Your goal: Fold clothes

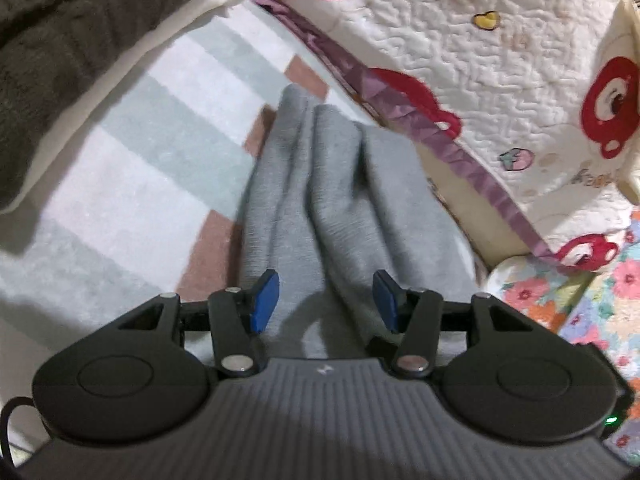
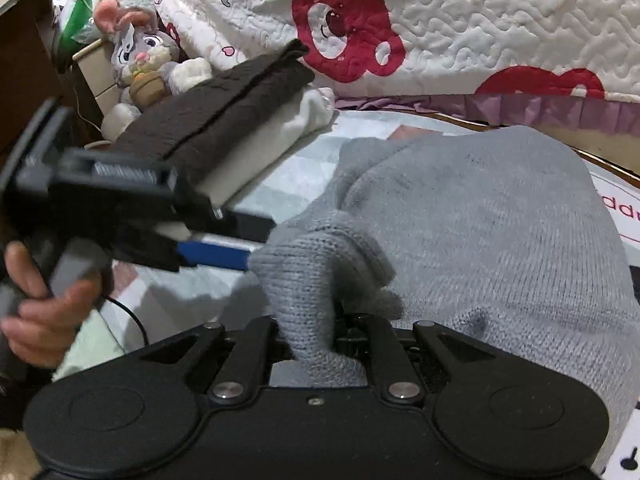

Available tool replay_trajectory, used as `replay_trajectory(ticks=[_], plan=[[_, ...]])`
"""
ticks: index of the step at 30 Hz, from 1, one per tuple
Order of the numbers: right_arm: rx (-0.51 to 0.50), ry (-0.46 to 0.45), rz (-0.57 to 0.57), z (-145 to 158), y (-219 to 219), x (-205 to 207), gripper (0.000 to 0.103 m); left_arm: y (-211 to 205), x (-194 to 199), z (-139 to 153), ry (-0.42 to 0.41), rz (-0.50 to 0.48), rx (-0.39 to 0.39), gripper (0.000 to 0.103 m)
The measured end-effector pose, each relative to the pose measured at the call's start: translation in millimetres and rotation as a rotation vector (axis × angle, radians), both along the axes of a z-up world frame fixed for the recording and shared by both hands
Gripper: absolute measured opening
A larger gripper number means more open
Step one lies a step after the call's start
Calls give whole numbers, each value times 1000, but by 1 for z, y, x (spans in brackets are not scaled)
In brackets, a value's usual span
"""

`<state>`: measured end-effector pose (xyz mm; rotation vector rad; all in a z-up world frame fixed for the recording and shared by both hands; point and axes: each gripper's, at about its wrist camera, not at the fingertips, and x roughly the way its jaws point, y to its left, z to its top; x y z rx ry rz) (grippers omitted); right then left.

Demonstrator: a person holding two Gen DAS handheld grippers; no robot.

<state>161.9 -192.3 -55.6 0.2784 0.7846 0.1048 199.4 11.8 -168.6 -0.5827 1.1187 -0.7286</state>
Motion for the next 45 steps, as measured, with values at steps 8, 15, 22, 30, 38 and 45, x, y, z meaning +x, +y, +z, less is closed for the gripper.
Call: replay_trajectory(ticks=[8, 15, 22, 30, 38, 45], plan=[[-10, -60, 25, 1, 1, -15, 12, -5, -1, -11, 113, -24, -147, 61], [26, -102, 90, 3, -2, -27, 12, -32, -1, -14, 107, -67, -193, 70], [-84, -140, 190, 7, 17, -39, 13, -61, -4, -13, -17, -92, -77, 31], [-352, -162, 238, 26, 27, -83, 22, -79, -23, 13, -297, -175, 114, 24], [-478, -35, -57, 27, -14, -144, 51, -75, -10, -10, -193, -156, 104, 26], [-408, -1, -153, -6, -27, -112, 61, -90, -11, -13, -280, -177, 161, 25]])
